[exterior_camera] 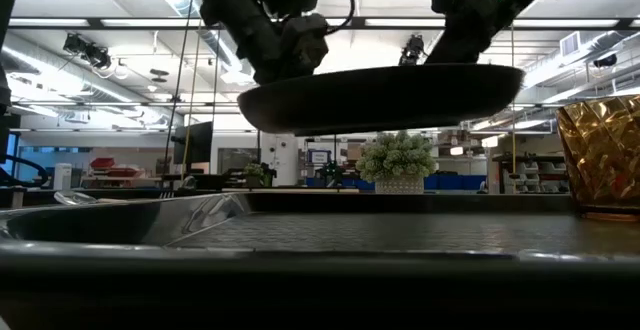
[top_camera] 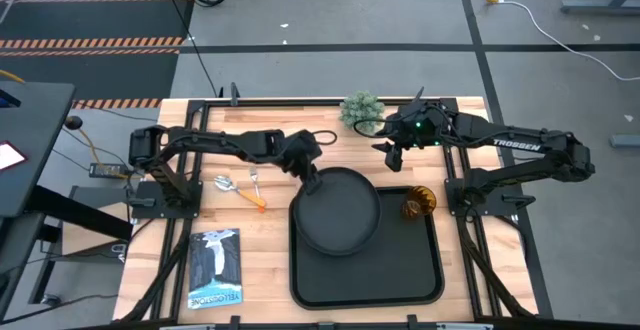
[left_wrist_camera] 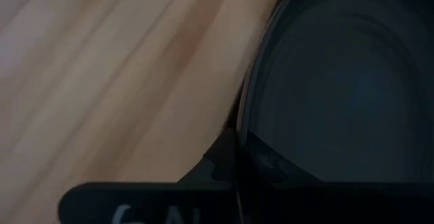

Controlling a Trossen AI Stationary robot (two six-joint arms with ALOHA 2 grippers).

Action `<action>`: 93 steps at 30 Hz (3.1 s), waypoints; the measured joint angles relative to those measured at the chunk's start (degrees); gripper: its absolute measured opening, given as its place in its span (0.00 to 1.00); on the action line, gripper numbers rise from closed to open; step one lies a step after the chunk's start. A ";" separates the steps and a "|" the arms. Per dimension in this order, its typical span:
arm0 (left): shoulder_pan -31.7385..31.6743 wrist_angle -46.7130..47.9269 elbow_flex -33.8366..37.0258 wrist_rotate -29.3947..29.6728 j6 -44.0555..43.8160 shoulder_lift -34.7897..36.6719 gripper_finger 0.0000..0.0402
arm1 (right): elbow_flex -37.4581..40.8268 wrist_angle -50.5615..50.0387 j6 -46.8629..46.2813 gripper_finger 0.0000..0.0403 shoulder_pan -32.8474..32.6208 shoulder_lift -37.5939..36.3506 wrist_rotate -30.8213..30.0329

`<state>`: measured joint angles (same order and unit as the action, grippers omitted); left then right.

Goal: Pick and place plate/cup/fork/spoon on tray
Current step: Put the black plate on the black serving tray to the bottom of the brown cup, then put the orange fork on the black tray to the left of the black plate

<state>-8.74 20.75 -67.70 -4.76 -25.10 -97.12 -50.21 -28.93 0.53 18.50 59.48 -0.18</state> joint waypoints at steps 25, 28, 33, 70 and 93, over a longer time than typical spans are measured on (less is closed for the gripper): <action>13.63 5.60 -26.31 3.44 -3.55 -25.94 0.04 | -5.47 -3.69 -4.06 0.45 -4.20 -4.09 -0.09; 14.14 6.04 -29.77 3.57 -4.71 -28.89 0.04 | -5.47 -3.67 -4.45 0.45 -5.35 -4.09 -0.09; 14.11 6.83 -33.83 3.95 -7.78 -32.12 0.04 | -5.47 -3.74 -4.45 0.45 -6.72 -4.09 -0.07; 19.24 13.22 -34.25 24.63 3.20 -28.86 0.34 | -5.41 -4.22 -3.51 0.45 -7.67 -4.17 0.08; 26.57 20.74 -20.26 41.17 0.19 -18.77 0.21 | -5.41 -4.20 -3.99 0.45 -7.98 -4.19 -0.07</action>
<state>17.83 41.49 -87.97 36.41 -24.91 -115.90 -55.61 -33.12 -3.46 10.52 55.29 -0.25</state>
